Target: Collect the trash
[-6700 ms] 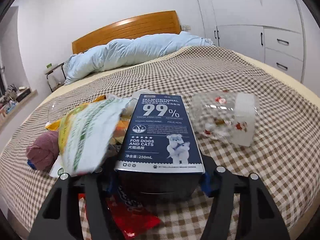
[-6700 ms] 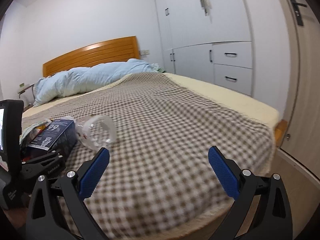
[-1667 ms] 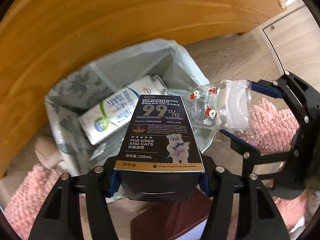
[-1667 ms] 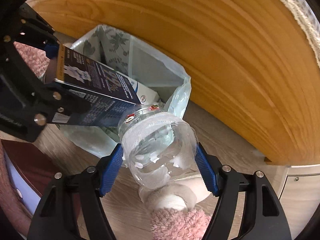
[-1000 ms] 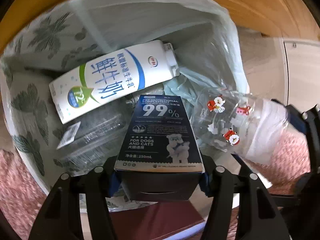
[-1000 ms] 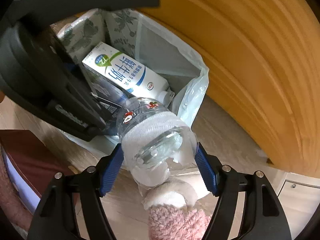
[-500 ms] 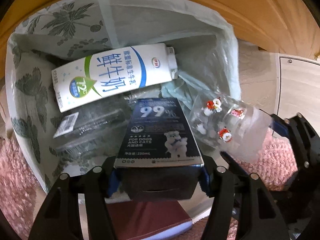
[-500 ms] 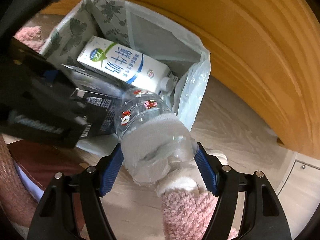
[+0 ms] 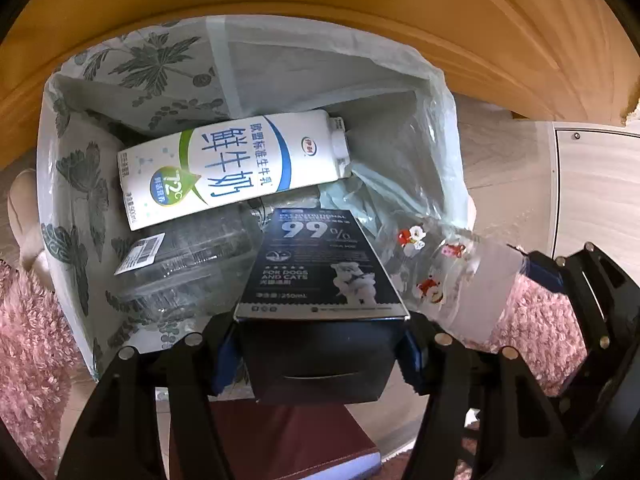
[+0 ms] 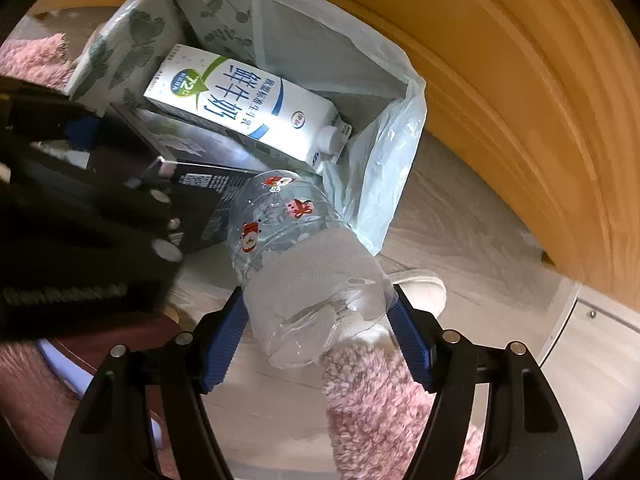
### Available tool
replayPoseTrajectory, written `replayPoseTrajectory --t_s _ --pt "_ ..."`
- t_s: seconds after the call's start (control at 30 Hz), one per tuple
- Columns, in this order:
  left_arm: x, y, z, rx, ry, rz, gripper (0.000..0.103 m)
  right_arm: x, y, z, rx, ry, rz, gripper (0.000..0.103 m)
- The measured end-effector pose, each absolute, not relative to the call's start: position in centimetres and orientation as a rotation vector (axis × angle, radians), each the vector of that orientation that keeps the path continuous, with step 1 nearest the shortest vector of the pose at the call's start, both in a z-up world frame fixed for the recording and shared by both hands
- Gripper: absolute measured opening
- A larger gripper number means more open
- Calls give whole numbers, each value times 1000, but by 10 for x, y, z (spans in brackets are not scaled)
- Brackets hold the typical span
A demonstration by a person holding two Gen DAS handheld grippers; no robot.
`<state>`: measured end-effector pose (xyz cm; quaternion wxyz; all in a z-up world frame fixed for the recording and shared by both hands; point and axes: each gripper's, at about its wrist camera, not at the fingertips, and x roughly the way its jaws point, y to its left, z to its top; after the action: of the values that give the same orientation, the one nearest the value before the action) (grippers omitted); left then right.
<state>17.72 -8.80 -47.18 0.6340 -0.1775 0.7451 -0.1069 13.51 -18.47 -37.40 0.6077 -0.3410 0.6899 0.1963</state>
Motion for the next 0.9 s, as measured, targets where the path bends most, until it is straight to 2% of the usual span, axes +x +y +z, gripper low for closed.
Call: replayPoseTrajectory --t_s 0.3,0.9 --pt "176 -81 -488 -514 1721 -238 62 143 -186 -380 -661 1684 337 68" --pt "180 -82 -495 -519 1697 -248 64 161 -191 -396 -492 1839 220 69"
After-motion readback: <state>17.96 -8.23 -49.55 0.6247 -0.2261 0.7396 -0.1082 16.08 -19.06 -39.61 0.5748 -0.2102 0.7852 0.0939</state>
